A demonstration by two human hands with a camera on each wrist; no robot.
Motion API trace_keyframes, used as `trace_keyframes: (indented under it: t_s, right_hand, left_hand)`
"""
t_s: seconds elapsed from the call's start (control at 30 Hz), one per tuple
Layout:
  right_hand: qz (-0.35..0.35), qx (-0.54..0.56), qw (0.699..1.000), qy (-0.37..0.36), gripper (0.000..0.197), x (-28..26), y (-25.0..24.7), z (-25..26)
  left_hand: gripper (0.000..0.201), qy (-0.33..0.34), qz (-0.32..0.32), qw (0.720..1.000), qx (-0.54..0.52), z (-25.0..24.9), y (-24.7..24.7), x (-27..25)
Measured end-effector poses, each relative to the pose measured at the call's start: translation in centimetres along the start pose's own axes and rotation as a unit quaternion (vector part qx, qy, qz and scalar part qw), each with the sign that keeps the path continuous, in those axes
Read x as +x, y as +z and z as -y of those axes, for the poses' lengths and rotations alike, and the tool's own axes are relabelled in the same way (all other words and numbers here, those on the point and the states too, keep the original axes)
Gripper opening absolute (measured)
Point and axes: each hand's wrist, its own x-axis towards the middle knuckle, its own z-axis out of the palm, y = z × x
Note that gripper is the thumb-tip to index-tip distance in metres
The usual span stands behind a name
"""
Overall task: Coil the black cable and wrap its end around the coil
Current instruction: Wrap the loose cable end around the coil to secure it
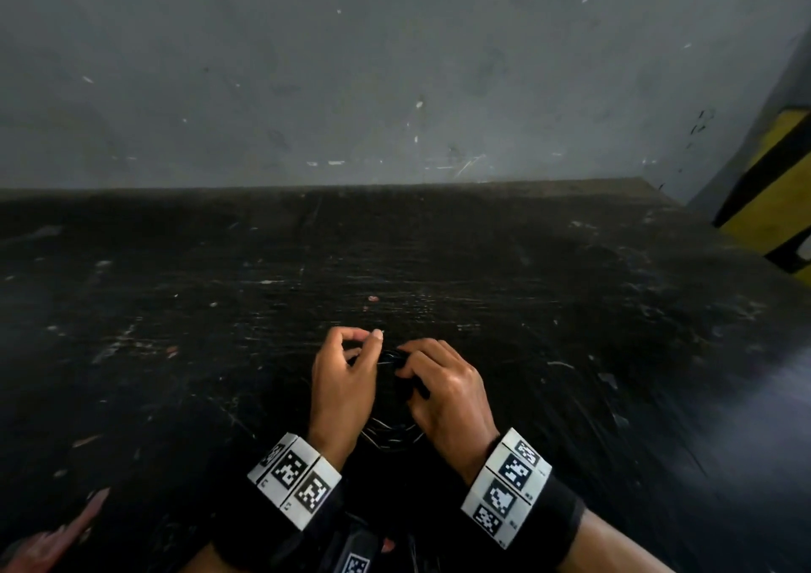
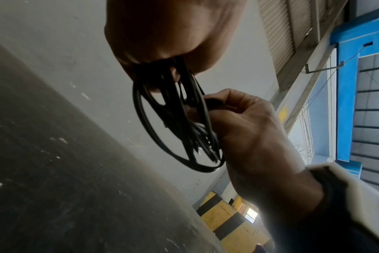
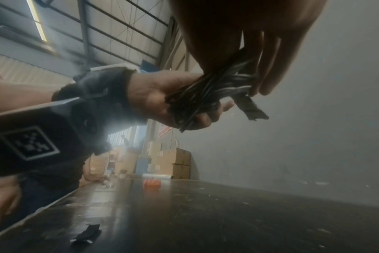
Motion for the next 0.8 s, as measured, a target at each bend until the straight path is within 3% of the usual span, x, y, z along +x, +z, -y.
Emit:
trace_keyframes:
  t_s: [0.47, 0.6, 0.8]
  right_hand:
    - [-0.012, -0.015, 0.999, -0.042, 0.009, -0.4, 0.3, -1.1]
    - [-0.002, -0.01, 0.999, -0.043, 0.008, -0.5, 0.2, -1.3]
    - [0.054, 0.016, 0.998, -0.03, 0.019, -0.4, -0.6, -1.3]
  left_hand:
    - [0.048, -0.106, 0.159, 0.981, 0.043, -0.3, -0.1, 0.3]
    - [0.039, -0.135, 0.186, 0.973, -0.027, 0.0, -0.2, 0.5]
    - [0.028, -0.115, 0.157, 0.976, -0.1, 0.2, -0.1, 0.1]
